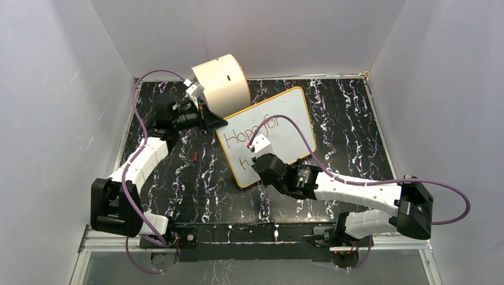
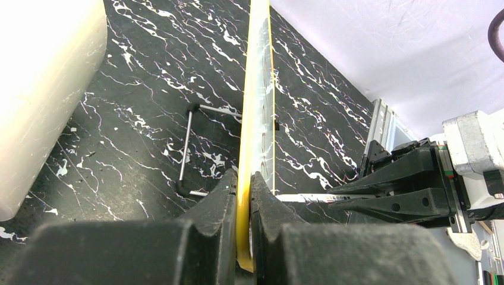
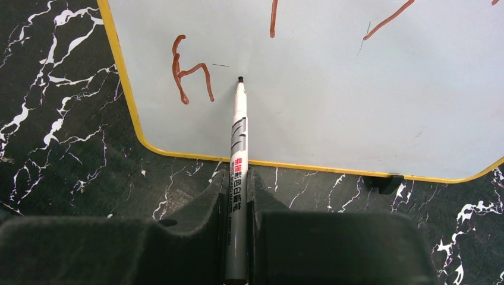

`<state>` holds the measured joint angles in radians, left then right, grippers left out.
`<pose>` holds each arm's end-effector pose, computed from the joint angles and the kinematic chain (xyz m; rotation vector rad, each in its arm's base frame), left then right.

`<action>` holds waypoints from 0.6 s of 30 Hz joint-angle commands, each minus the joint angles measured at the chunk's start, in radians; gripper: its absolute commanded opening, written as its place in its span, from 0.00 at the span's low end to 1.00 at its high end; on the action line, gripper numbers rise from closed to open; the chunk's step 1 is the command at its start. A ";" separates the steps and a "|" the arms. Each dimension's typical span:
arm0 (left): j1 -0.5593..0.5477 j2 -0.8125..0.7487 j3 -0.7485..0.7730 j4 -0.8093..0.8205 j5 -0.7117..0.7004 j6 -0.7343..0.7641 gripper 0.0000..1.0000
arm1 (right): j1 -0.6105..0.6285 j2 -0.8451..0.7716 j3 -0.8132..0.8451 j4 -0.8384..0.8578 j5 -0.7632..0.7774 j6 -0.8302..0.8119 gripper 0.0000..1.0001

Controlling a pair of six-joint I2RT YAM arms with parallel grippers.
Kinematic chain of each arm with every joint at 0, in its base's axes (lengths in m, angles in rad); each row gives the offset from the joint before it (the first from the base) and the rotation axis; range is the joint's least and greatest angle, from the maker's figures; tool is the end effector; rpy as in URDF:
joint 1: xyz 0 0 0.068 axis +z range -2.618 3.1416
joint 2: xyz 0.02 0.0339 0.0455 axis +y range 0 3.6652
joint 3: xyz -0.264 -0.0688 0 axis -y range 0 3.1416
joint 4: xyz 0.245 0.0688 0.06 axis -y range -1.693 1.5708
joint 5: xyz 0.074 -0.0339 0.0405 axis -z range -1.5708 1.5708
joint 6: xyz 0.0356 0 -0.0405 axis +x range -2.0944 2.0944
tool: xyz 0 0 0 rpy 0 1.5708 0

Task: Write a sentence on the whiteboard

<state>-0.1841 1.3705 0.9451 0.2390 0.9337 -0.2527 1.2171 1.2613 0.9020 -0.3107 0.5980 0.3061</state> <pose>0.2985 -0.0847 0.3081 0.6425 1.6993 -1.1259 0.1127 0.2474 0.2708 -0.6413 2.0189 0.2317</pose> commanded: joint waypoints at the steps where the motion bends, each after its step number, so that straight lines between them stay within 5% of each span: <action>1: -0.017 0.027 -0.011 -0.073 -0.042 0.059 0.00 | -0.016 0.007 0.010 0.143 0.017 -0.010 0.00; 18: -0.017 0.032 -0.011 -0.073 -0.041 0.059 0.00 | -0.018 0.001 0.003 0.159 0.020 -0.016 0.00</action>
<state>-0.1841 1.3705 0.9451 0.2390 0.9321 -0.2497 1.2167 1.2613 0.9016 -0.2611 0.5983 0.3023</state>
